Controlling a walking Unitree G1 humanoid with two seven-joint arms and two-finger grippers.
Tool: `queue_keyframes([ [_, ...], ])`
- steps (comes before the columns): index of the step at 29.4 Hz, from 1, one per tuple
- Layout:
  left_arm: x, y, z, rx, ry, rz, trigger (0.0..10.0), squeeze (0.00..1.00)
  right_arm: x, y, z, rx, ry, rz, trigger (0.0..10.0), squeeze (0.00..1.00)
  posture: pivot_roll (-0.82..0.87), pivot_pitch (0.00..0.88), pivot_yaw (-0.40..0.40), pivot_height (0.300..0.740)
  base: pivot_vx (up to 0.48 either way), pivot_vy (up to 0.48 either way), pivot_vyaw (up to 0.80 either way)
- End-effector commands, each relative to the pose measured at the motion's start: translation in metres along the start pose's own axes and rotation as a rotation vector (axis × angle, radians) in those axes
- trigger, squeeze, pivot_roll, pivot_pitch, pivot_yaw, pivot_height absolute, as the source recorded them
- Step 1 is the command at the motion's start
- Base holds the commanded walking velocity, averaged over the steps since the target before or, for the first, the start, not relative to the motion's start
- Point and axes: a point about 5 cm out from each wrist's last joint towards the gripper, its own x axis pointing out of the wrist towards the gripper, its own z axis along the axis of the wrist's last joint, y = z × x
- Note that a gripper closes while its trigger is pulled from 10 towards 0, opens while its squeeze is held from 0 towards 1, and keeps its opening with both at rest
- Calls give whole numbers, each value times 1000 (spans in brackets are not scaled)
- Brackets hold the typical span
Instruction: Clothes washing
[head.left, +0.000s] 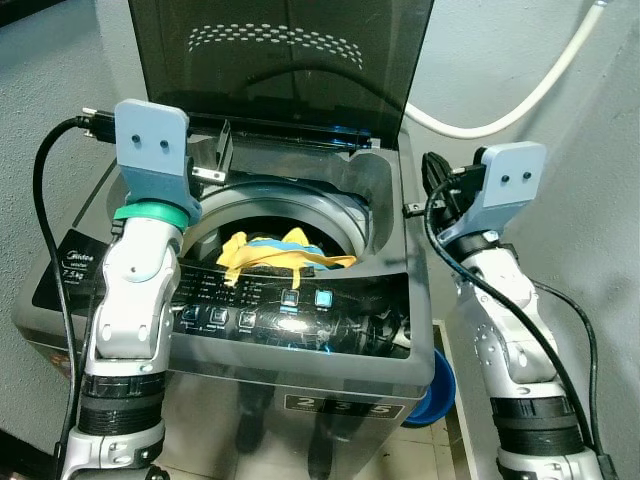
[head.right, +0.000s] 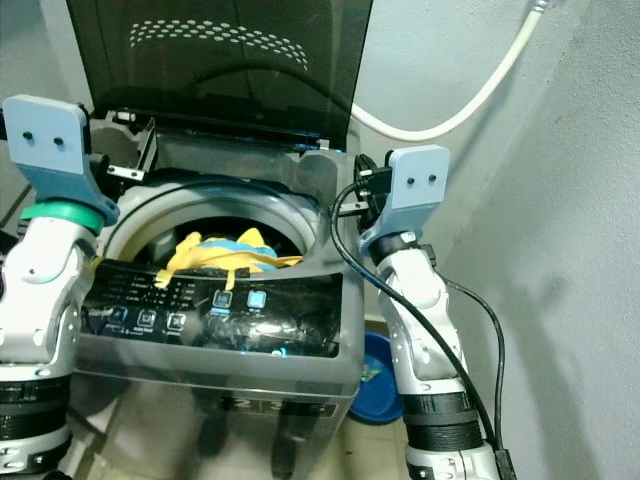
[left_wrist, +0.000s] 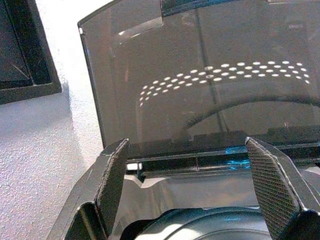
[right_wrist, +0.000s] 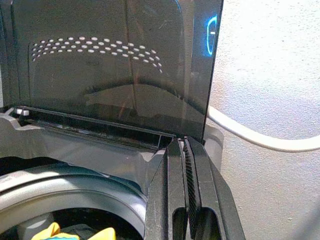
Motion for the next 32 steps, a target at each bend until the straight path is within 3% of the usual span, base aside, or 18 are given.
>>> queue_keyframes([
  [1, 1, -1, 0, -3, -3, 3, 10000, 0, 2, -2, 0, 0, -7, -18, 10000, 0, 120, 43, -27, 740, 0, 0, 0],
  [19, 3, -1, -3, -6, -2, 18, 10000, 0, 4, 1, -2, 0, 4, -27, 10000, 0, 101, 33, -36, 740, 0, 0, 0],
  [32, 4, -4, -6, -4, 2, 4, 10000, 0, 2, 1, -5, 0, 10, -24, 10000, 0, 87, 18, -30, 740, -318, 0, 0],
])
